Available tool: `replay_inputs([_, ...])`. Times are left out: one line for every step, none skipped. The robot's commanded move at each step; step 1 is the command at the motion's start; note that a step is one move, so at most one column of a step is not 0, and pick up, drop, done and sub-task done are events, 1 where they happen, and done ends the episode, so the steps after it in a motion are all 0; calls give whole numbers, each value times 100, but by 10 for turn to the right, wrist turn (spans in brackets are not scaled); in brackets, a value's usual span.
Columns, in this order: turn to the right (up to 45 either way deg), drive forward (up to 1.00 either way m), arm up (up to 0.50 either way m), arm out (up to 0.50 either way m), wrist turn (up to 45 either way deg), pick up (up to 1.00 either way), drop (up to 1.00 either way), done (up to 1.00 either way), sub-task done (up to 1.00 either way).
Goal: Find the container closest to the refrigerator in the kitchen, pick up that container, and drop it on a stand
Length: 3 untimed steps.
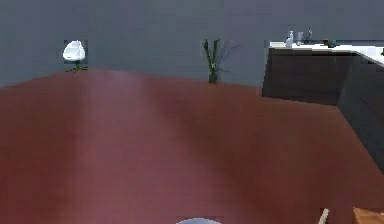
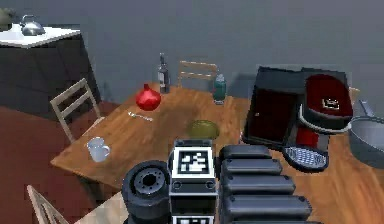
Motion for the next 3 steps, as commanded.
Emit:
replay_inputs([-450, 0, 0, 0, 0, 0, 0, 0, 0])
replay_inputs([-240, 0, 0, 0, 0, 0, 0, 0, 0])
replay_inputs([0, 45, 0, 0, 0, 0, 0, 0, 0])
